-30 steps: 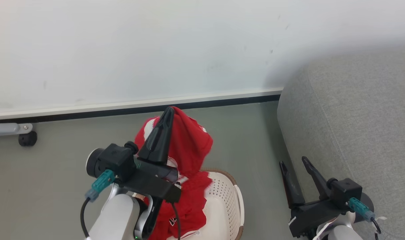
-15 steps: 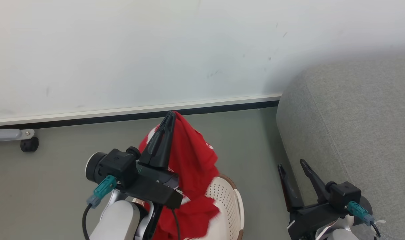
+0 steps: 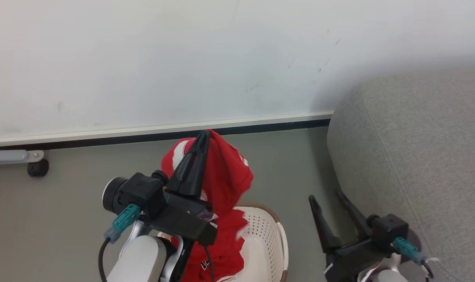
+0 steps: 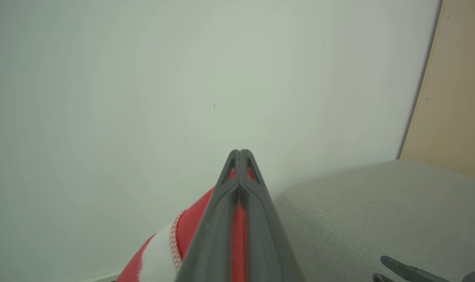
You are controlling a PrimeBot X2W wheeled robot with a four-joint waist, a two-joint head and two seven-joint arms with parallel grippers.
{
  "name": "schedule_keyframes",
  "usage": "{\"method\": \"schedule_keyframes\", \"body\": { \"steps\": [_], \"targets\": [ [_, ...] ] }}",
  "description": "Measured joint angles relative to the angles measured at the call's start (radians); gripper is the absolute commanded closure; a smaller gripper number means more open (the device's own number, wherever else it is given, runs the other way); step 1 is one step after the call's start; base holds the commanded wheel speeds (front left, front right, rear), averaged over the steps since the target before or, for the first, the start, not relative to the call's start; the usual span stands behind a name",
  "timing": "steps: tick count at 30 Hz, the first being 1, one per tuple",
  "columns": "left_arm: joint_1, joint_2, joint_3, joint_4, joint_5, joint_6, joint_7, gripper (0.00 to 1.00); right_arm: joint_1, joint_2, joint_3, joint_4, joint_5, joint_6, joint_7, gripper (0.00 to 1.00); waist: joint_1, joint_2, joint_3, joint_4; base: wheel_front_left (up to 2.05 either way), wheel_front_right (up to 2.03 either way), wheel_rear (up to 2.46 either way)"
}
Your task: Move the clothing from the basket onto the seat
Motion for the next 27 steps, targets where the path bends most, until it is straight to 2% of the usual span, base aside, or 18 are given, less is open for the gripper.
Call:
{"method": "schedule_keyframes", "body": {
  "steps": [14,27],
  "targets": [
    [-0.004,-0.001,-0.022,-0.009,0.000,0.004,0.026,1.00,-0.112,0.040,0.163,-0.020,-0.015,0.050,0.040,0.00,0.0000,0.0000,0.017,0.030,0.00,0.00,0.00],
    [-0.014,-0.004,-0.062,-0.016,0.000,0.003,0.040,1.00,-0.263,0.052,0.291,0.067,-0.013,0.062,0.082,0.00,0.0000,0.0000,0.038,0.069,0.00,0.00,0.00]
  ]
}}
